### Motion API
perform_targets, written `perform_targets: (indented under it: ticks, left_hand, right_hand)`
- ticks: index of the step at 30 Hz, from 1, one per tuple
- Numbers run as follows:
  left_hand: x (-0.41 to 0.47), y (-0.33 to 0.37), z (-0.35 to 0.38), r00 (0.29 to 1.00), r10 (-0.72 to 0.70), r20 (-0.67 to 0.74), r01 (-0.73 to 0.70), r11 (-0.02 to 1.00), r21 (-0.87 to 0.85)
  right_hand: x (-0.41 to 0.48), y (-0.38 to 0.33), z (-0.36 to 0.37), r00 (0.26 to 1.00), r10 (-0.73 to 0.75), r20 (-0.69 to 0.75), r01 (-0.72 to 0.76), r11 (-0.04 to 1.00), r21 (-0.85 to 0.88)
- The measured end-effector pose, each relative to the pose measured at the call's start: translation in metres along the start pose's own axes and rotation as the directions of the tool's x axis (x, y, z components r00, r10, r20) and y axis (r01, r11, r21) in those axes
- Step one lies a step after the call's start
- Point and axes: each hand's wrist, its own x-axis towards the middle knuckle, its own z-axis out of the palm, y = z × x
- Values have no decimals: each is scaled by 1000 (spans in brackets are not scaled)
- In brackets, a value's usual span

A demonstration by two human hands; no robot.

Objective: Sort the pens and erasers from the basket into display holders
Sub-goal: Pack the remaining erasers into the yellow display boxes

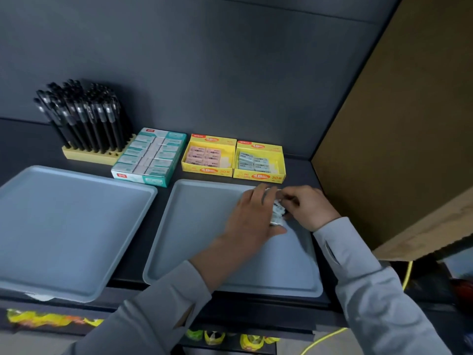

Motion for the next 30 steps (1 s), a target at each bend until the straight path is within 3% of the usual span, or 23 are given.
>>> perform_targets:
  ticks: [3, 6, 8, 13, 19, 22, 24, 27, 29, 30]
  left_hand:
    - [-8, -18, 0, 1000, 19, -13, -19, 1000, 23]
    - [-21, -38, -1, 998, 24, -56, -15, 987, 162]
    - [-25, -48, -2, 993, 9, -115, 23, 963, 269]
    - [-24, -41, -16, 995, -72, -63, 86, 960, 265]
    - [-17, -50, -12, 990, 90, -112, -53, 952, 303]
    - [-7, -53, -21, 993, -41, -114, 74, 950, 304]
    - [-3, -56, -26, 983, -118, -140, 146, 966, 212]
    - [-1, -64, -36, 948, -278, -157, 271, 960, -65]
    - [-3, -72, -41, 922, -364, -133, 313, 901, -300]
    - [-5, -76, -44, 906, -412, -94, 325, 821, -470]
  right_hand:
    - [-1, -13, 12, 997, -64, 38, 61, 996, 63]
    - [-2, -23, 22, 995, -51, 88, 21, 950, 310]
    - [0, -21, 25, 999, 2, 45, -19, 922, 386]
    - [2, -19, 22, 999, 33, 0, -32, 972, 232]
    - [-1, -35, 17, 999, -30, 23, 25, 983, 183]
    - [-3, -41, 19, 999, -36, 37, 28, 982, 185]
    - [-4, -45, 20, 999, -43, 32, 36, 982, 184]
    - [-2, -51, 25, 994, -88, 68, 74, 981, 181]
    - [0, -57, 31, 978, -171, 116, 153, 978, 143]
    - [0, -61, 34, 970, -205, 135, 191, 976, 109]
